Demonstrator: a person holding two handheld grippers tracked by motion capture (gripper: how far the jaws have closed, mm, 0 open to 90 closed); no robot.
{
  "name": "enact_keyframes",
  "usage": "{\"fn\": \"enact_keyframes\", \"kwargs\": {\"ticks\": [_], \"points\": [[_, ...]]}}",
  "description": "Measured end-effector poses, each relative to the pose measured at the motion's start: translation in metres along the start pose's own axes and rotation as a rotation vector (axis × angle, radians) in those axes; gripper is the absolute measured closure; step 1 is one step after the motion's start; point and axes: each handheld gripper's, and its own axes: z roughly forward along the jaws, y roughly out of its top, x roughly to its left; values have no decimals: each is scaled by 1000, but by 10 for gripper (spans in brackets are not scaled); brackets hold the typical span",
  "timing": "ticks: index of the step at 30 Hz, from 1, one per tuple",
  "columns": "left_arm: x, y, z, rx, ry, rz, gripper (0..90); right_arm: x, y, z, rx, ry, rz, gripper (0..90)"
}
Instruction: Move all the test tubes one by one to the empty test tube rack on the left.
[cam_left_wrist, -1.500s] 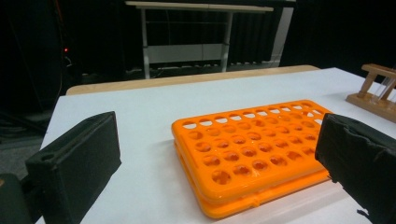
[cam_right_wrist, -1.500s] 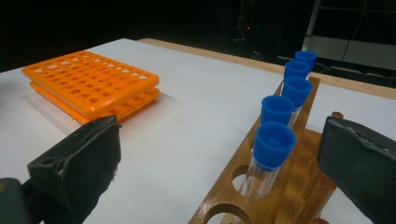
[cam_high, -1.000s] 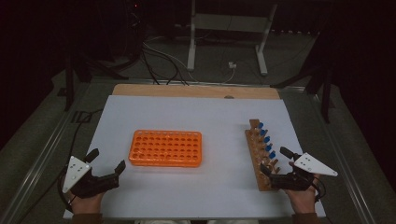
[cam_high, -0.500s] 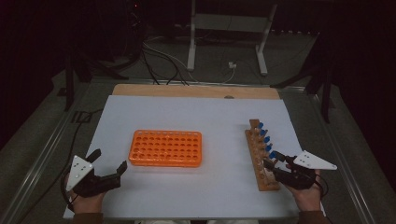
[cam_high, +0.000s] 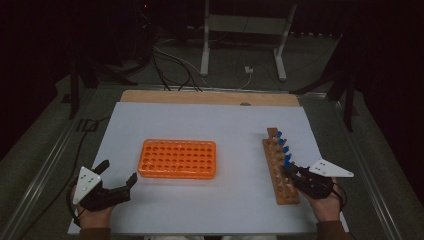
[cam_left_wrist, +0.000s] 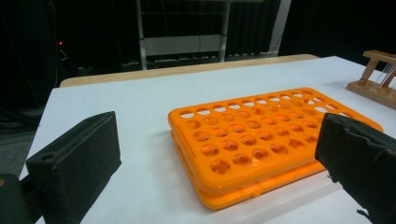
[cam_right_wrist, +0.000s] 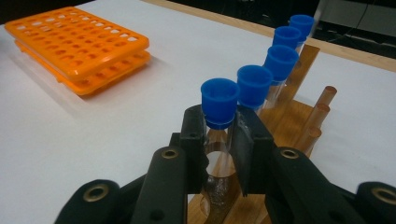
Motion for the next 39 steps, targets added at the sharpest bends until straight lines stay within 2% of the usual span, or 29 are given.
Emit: {"fn": "enact_keyframes", "kwargs": {"ticks": [8, 11, 13, 17, 19, 23, 26, 31, 35, 39], "points": [[-2, 0, 3, 19, -5, 19, 10, 1, 0, 2, 11, -14, -8, 764], [-2, 1, 3, 28, -14, 12, 10, 2, 2, 1, 3, -16, -11, 764], [-2, 2, 4, 27, -26, 21, 10, 3, 5, -1, -6, -19, -15, 765], [-3, 4, 7, 20, -80, 30, 10, 5, 13, -7, -26, -20, -28, 765], [-6, 9, 8, 18, -104, 37, 10, 5, 17, -10, -37, -22, -35, 765], [-10, 16, 8, 4, -114, 46, 10, 5, 26, -19, -56, -28, -43, 765], [-14, 27, 7, -13, -138, 45, 10, 4, 33, -25, -74, -26, -45, 766], [-20, 35, 10, -10, -164, 48, 10, 6, 45, -31, -99, -17, -56, 767], [-27, 44, 16, -20, -192, 63, 10, 12, 57, -32, -116, -7, -75, 766], [-39, 54, 28, -7, -227, 82, 10, 21, 67, -28, -128, 20, -89, 766]]}}
